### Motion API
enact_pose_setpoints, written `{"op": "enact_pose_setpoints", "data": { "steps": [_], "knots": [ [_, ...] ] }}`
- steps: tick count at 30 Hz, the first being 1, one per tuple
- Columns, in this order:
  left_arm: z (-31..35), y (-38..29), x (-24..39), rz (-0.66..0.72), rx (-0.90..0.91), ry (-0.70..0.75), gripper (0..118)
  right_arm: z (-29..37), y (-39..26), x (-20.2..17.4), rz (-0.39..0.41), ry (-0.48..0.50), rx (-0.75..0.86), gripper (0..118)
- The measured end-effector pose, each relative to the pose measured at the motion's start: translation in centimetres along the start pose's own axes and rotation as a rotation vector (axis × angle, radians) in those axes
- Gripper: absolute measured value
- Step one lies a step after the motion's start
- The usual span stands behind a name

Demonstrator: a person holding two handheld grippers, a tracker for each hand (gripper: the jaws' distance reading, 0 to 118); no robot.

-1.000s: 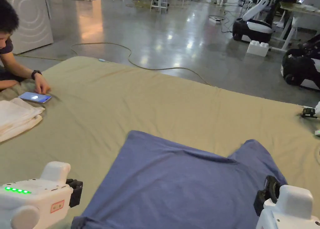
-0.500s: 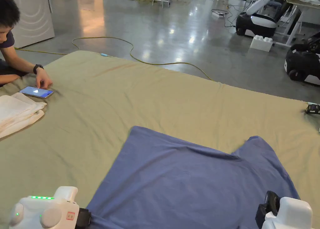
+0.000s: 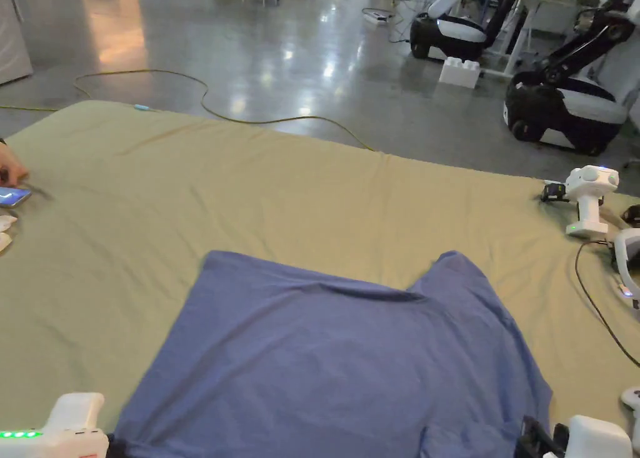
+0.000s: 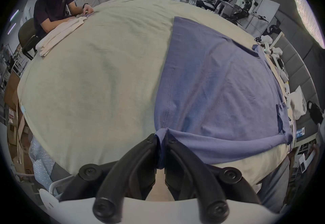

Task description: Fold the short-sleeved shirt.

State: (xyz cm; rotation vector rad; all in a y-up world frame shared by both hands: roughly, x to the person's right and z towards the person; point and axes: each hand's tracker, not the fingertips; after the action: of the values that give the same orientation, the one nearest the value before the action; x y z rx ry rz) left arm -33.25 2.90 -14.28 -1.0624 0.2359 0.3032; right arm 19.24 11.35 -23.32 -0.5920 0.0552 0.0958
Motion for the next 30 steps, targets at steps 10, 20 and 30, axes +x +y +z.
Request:
{"op": "enact_pose_setpoints", "data": {
  "steps": [10,20,30],
  "knots": [
    [-0.1,0.2,0.0,-0.038,0.012,0.012,9,-2.2,-6.4,5.3,0.062,0.041,-0.429,68],
    [-0.4,-0.1,0.0,-0.044,-0.007,0.008,9,-4.7,-8.9,5.7,-0.027,0.145,-0.482,9],
    [2.0,2.6,0.1,-0.032,0.059,-0.033,9,-3.2,-5.5,5.2,0.002,0.14,-0.411,7]
  ]
}}
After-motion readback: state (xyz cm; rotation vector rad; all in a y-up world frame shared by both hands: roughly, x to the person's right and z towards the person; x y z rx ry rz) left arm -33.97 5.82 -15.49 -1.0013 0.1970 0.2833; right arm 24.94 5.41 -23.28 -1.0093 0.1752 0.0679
